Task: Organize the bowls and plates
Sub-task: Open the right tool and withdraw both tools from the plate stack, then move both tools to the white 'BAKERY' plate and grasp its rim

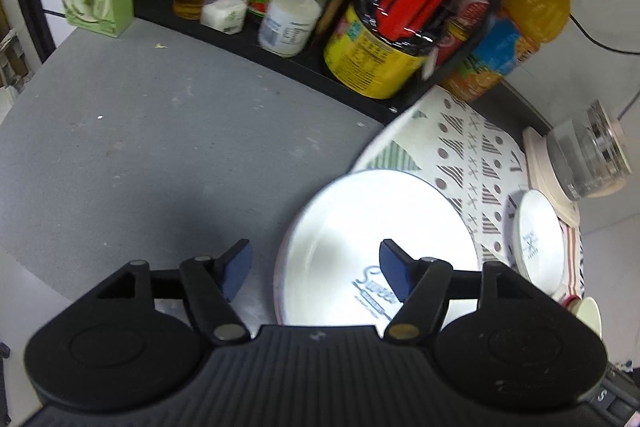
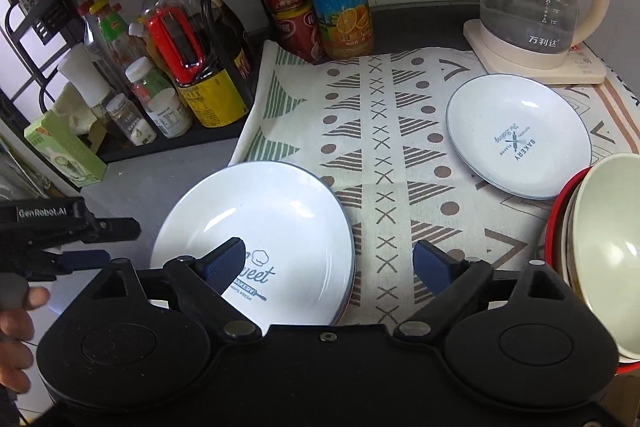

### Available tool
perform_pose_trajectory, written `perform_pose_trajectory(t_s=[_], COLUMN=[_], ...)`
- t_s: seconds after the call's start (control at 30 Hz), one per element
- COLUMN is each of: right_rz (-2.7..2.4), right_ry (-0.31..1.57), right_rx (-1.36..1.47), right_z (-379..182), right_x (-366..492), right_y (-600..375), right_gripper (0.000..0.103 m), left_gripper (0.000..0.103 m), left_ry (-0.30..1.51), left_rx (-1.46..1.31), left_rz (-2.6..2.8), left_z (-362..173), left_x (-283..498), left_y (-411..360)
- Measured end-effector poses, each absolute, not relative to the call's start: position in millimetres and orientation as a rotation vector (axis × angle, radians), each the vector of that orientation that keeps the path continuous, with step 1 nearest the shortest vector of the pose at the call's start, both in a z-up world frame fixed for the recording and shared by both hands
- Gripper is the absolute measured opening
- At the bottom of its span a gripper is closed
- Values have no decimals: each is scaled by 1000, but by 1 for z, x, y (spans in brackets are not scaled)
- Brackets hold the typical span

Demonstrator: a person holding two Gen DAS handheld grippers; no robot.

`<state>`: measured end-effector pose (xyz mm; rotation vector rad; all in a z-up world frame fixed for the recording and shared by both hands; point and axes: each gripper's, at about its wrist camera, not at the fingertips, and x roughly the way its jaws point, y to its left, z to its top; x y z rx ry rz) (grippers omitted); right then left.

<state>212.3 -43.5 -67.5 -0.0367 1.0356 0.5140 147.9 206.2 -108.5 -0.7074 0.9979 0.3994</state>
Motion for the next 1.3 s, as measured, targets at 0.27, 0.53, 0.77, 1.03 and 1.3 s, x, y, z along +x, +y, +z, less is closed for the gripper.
perform_pose_trajectory(t_s=[0.27,0.53,0.77,1.03,1.3], right_rz=[520,491,481,483,457], right_ry=[998,971,954,960,971], right_rx=[-20,-6,-5,5,17], right_z=[-43,-26,-16,-14,-17], right_x=[230,255,279,300,324], right_y=[-57,-76,-92,-106,-129], right_gripper=[96,97,98,98,98], left_gripper=[69,70,70,70,70], left_ry=[1004,1010,1013,1035,1046], left_rx=[-693,-685,-699,-691,-699], left_rz=[354,304,255,237,225], left_z=[-97,-92,-94,-97,-99], left_x=[161,186,208,233,254], left_y=[181,159,141,120,102])
